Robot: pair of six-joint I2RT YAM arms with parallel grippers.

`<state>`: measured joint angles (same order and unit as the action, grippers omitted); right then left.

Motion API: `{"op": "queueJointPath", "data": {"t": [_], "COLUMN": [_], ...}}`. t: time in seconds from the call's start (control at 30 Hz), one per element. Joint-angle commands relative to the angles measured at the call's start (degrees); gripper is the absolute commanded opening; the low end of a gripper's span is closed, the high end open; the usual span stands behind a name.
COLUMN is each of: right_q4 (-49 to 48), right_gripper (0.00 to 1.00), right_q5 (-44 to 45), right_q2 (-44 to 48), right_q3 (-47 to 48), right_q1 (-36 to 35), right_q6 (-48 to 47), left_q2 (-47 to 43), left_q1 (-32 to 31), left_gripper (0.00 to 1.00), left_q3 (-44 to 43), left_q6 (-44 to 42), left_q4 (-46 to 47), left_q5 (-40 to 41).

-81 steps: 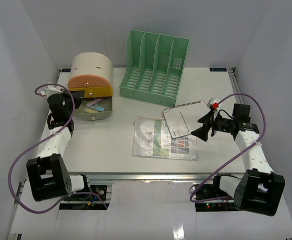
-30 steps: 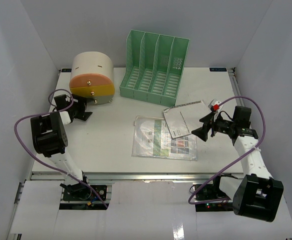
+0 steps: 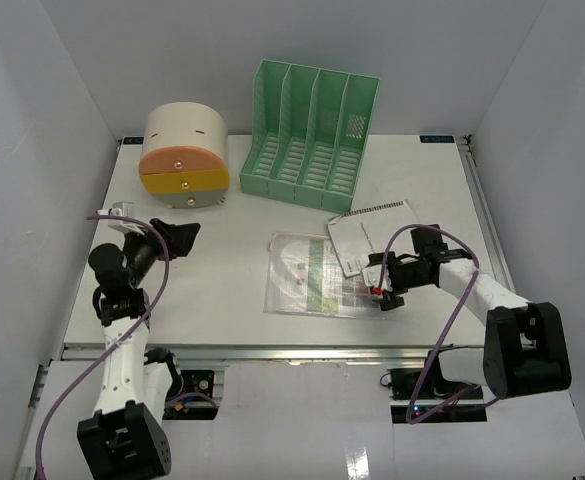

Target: Organize the desk

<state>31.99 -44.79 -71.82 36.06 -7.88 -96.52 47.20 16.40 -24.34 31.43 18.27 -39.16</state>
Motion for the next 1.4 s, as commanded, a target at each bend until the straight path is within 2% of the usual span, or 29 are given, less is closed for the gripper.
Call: {"op": "queueJointPath", "data": {"t": [0.0, 0.13, 0.27, 0.43, 0.5, 0.53, 0.7, 0.87, 1.07, 1.23, 1.37], "right_q4": [-14.47, -23.09, -27.37, -28.55, -28.73, -28.62, -26.28, -24.12, -23.9, -23.88, -23.01], "right_gripper": [0.81, 0.68, 0.63, 0.58, 0.52, 0.45, 0.25, 0.08, 0.08, 0.08, 0.08], "right_q5": [9.5, 14.87, 19.01, 23.68, 24.23, 24.4, 25.1, 23.01, 19.59, 19.02, 18.33], "right_q2": [-3.02, -6.81, -8.63, -11.05, -12.29, -12.66, -14.11, -12.0, -5.67, -0.51, 3.72], "right_q3": [-0.49, 0.31, -0.87, -3.09, -3.19, -3.19, -3.22, -4.06, -4.25, -3.82, -2.54], "right_q1": [-6.74, -10.97, -12.26, -14.35, -14.72, -14.89, -15.24, -15.24, -15.24, -15.32, -15.24], "right_q6": [4.67, 10.99, 12.81, 10.56, 11.03, 11.62, 12.49, 14.79, 23.01, 26.94, 29.91], "left_q2": [-6.42, -6.02, -4.55, -4.39, -4.3, -4.21, -2.38, 2.1, 3.01, 3.2, 7.62], "left_q1": [-0.02, -0.31, -0.33, -0.4, -0.49, -0.59, -2.21, -7.04, -17.69, -25.65, -33.73], "left_gripper": [0.98, 0.98, 0.98, 0.98, 0.98, 0.98, 0.98, 0.98, 0.98, 0.98, 0.98], "left_q3": [1.4, 1.65, 1.33, 1.92, 2.11, 2.28, 3.15, -0.32, 0.58, 3.52, 4.01], "left_q6": [-4.39, -3.91, -3.01, -1.73, -1.25, -0.56, 4.67, 5.62, 6.77, 11.92, 19.29], "left_q4": [-3.75, -2.8, -2.22, -0.08, 0.67, 1.62, 6.7, 2.24, 0.89, 3.89, 8.45], "left_q5": [-0.71, -2.34, -4.08, -6.18, -7.26, -7.7, -10.19, -10.67, -4.03, 3.93, 12.74]}}
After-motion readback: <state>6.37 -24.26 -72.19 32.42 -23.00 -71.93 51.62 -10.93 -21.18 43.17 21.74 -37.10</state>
